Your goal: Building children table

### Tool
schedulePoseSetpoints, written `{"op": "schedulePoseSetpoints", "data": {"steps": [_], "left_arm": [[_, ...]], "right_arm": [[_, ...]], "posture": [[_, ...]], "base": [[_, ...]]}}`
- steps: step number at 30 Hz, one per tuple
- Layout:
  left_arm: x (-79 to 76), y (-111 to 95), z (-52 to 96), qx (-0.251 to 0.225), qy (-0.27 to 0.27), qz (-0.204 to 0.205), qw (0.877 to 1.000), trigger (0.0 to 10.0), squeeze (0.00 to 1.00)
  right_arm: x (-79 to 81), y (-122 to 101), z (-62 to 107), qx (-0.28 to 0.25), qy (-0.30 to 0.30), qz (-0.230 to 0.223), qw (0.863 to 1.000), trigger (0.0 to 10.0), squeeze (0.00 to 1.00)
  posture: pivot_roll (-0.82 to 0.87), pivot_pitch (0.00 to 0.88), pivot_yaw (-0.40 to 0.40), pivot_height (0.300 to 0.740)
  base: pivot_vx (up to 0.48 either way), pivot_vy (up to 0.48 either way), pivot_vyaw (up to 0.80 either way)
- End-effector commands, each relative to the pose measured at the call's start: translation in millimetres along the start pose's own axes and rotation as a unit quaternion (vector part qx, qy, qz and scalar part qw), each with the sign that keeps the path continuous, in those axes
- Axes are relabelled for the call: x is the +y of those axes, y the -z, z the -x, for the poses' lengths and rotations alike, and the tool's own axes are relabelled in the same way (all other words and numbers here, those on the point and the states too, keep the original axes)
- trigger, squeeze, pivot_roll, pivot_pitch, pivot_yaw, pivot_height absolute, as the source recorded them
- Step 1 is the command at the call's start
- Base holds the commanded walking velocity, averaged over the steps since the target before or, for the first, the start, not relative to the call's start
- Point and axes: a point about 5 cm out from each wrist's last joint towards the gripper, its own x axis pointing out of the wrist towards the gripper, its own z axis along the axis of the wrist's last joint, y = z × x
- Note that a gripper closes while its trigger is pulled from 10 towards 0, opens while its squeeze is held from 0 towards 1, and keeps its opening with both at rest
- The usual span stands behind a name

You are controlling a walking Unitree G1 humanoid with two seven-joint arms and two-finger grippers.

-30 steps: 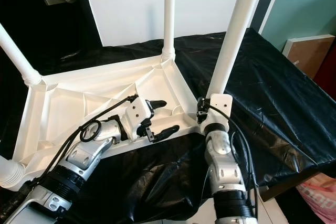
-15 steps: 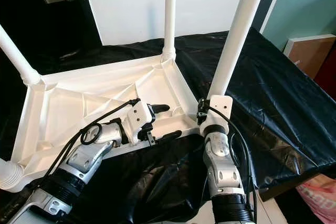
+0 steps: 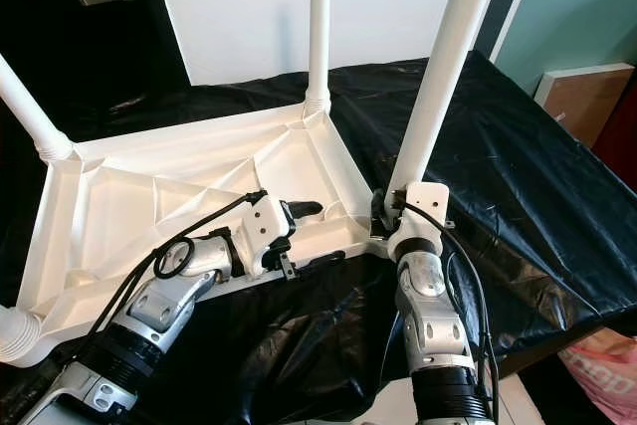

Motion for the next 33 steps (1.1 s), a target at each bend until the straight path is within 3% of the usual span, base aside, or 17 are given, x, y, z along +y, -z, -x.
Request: {"op": "schedulePoseSetpoints", "data": {"steps": [1,2,3,8,11,14,19,20,21,22,24,25,28,29,33], "left_arm": [[-0.8,0,1.9,0.002,0.001,-0.003,1.0,10.0,0.0],[-0.7,0,2.3,0.003,0.0,-0.003,1.0,10.0,0.0],[-0.7,0,2.3,0.003,0.0,-0.003,1.0,10.0,0.0],[0.6,1,3.4,0.004,-0.002,-0.004,1.0,10.0,0.0],[0.7,0,3.4,0.004,-0.002,-0.004,1.0,10.0,0.0],[1.1,0,3.0,0.004,-0.001,-0.005,1.0,10.0,0.0],[1.2,-1,2.4,0.004,0.002,-0.005,1.0,10.0,0.0],[0.6,-1,1.4,0.004,0.005,-0.005,1.0,10.0,0.0],[0.6,-1,1.4,0.004,0.005,-0.005,1.0,10.0,0.0],[0.0,-2,0.1,0.002,0.008,-0.005,1.0,10.0,0.0],[0.4,-3,0.1,0.002,0.007,-0.006,1.0,10.0,0.0],[0.9,-3,0.2,0.001,0.005,-0.006,1.0,10.0,0.0],[1.2,-3,0.4,0.001,0.003,-0.007,1.0,10.0,0.0],[1.6,-4,0.6,0.001,0.002,-0.007,1.0,10.0,0.0],[2.0,-4,0.7,0.0,-0.002,-0.006,1.0,10.0,0.0]], "right_arm": [[-4.0,2,1.7,0.003,-0.03,-0.01,0.999,10.0,1.0],[-5.9,2,1.9,0.005,-0.055,-0.009,0.998,10.0,0.0],[-5.9,2,1.9,0.005,-0.055,-0.009,0.998,10.0,0.0],[-15.3,3,-0.4,0.006,-0.172,0.021,0.985,10.0,0.0],[-17.1,3,-1.1,0.007,-0.189,0.029,0.981,10.0,0.0],[-21.8,3,-7.0,0.014,-0.251,0.045,0.967,10.0,0.0],[-20.7,4,-12.2,0.023,-0.29,0.061,0.955,10.0,0.0],[-17.6,5,-15.8,0.03,-0.314,0.072,0.946,10.0,0.0],[-17.6,5,-15.8,0.03,-0.314,0.072,0.946,10.0,0.0],[-14.9,6,-21.1,0.035,-0.341,0.09,0.935,10.0,0.0],[-14.7,6,-23.3,0.037,-0.347,0.093,0.932,10.0,0.0],[-15.5,6,-24.9,0.038,-0.349,0.097,0.931,4.0,0.0],[-16.0,6,-25.9,0.038,-0.35,0.1,0.931,4.0,0.0],[-17.0,7,-26.2,0.04,-0.351,0.102,0.93,0.0,0.0],[-20.7,10,-25.2,0.044,-0.355,0.108,0.928,0.0,0.0]], "posture": [[-0.02,0.0,-0.04,0.74],[-0.02,0.0,-0.041,0.74],[-0.02,0.0,-0.041,0.74],[-0.01,0.0,-0.039,0.74],[-0.01,0.0,-0.039,0.74],[-0.01,0.0,-0.027,0.74],[-0.02,0.0,-0.016,0.74],[-0.02,0.0,-0.016,0.74],[-0.02,0.0,-0.016,0.74],[-0.02,0.0,-0.017,0.74],[-0.01,0.0,-0.018,0.74],[-0.01,0.0,-0.02,0.74],[-0.01,0.0,-0.02,0.74],[0.0,0.0,-0.022,0.74],[0.0,0.0,-0.026,0.74]], "base": [[0.0,0.0,0.0],[0.0,0.0,0.0],[0.0,0.0,0.0],[0.0,0.0,0.0],[0.0,0.0,0.0],[0.0,0.0,0.0],[0.0,0.0,0.0],[0.0,0.0,0.0],[0.0,0.0,0.0],[0.0,0.0,0.0],[0.0,0.0,0.0],[0.0,0.0,0.0],[0.0,0.0,0.0],[0.0,0.0,0.0],[0.0,0.0,0.0]]}}
